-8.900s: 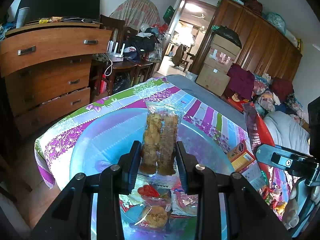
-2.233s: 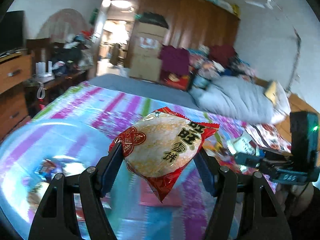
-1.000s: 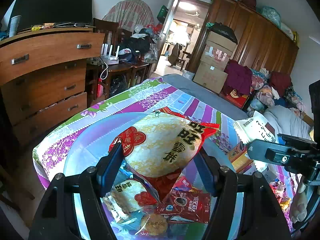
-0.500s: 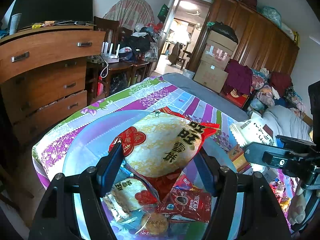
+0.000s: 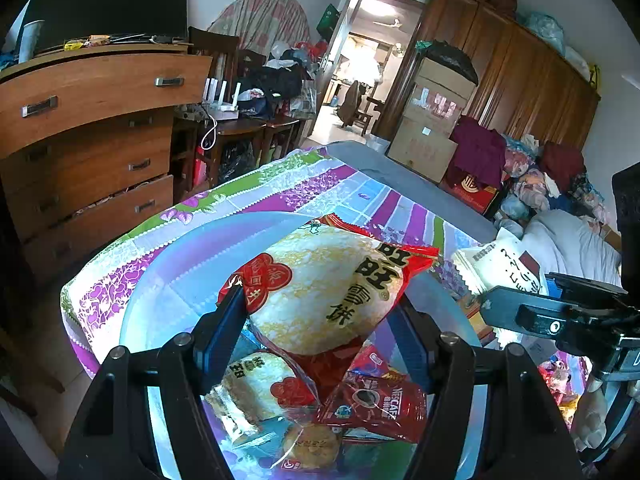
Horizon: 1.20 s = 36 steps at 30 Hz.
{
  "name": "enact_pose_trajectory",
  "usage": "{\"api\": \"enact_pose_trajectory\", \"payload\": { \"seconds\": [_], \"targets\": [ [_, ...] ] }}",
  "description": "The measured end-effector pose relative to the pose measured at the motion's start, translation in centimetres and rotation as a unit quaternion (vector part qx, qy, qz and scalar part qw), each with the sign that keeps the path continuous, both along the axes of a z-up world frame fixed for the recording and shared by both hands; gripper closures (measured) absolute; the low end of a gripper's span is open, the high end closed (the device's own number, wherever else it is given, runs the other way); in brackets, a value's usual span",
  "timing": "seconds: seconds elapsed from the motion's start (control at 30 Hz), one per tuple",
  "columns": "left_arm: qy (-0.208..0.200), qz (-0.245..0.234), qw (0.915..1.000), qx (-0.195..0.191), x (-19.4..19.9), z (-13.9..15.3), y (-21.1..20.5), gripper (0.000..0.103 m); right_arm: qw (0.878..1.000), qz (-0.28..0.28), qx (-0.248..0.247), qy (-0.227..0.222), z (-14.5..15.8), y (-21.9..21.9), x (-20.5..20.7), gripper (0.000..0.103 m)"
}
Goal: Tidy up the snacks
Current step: 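Open both tools to drop the packets into the blue bowl, then move both tools back toward the snack pile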
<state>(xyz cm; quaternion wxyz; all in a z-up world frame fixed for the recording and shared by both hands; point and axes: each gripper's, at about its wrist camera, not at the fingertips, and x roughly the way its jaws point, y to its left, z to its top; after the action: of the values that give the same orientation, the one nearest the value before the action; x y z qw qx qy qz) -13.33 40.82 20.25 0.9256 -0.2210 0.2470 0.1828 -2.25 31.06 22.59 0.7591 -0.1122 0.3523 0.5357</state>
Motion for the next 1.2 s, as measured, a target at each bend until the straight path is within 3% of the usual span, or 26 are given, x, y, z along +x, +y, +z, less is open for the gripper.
{"api": "enact_pose_trajectory", "payload": {
  "seconds": [0.2, 0.37, 0.47, 0.57, 0.67, 0.73, 0.8, 0.87, 0.93, 0.97, 1.07, 1.2],
  "targets": [
    [0.007, 0.001, 1.0, -0.002, 0.1, -0.7, 0.1, 0.031, 1.0, 0.002, -0.004, 0.004, -0.3, 0.3, 0.1, 0.048],
    [0.022, 0.006, 0.9997, -0.01, 0.4, -1.1, 0.4, 0.028, 1.0, -0.003, -0.01, -0.004, -0.6, 0.3, -0.1, 0.023],
    [0.029, 0.009, 0.9995, -0.007, 0.4, -1.1, 0.1, 0.017, 1.0, -0.011, -0.007, -0.005, -0.5, -0.2, -0.1, 0.019],
    [0.035, 0.011, 0.9993, 0.0, 0.4, -1.1, -0.2, 0.006, 1.0, -0.022, -0.006, -0.016, -0.2, -1.0, -0.1, 0.007],
    [0.042, 0.025, 0.9988, 0.004, 0.3, -0.8, -0.6, 0.006, 0.998, -0.039, 0.001, -0.044, 0.6, -2.3, -0.8, 0.007],
    [0.038, 0.038, 0.998, 0.034, -0.1, 0.4, -1.7, 0.006, 0.995, -0.056, 0.028, -0.079, 1.5, -4.7, -2.0, 0.007],
    [0.014, 0.038, 0.9953, 0.088, -0.7, 2.4, -4.4, 0.005, 0.987, -0.088, 0.053, -0.124, 1.8, -8.3, -3.7, 0.002],
    [-0.014, 0.03, 0.9881, 0.15, -1.0, 4.3, -8.6, 0.0, 0.975, -0.132, 0.071, -0.161, 0.9, -13.1, -5.5, 0.0],
    [-0.037, 0.021, 0.9795, 0.197, -0.9, 5.4, -13.0, 0.0, 0.968, -0.176, 0.067, -0.166, -0.6, -17.1, -6.3, 0.0],
    [-0.049, 0.004, 0.9783, 0.201, -0.6, 5.6, -15.2, 0.0, 0.963, -0.21, 0.056, -0.161, -2.2, -20.3, -6.7, 0.0],
    [-0.067, -0.111, 0.98, 0.151, 0.9, 4.8, -20.7, 0.0, 0.951, -0.28, -0.001, -0.129, -6.9, -26.9, -6.6, 0.0],
    [-0.034, -0.243, 0.9621, 0.119, 4.1, 0.8, -29.1, 0.0, 0.921, -0.378, -0.09, -0.036, -14.9, -36.8, -5.7, 0.0]
  ]
}}
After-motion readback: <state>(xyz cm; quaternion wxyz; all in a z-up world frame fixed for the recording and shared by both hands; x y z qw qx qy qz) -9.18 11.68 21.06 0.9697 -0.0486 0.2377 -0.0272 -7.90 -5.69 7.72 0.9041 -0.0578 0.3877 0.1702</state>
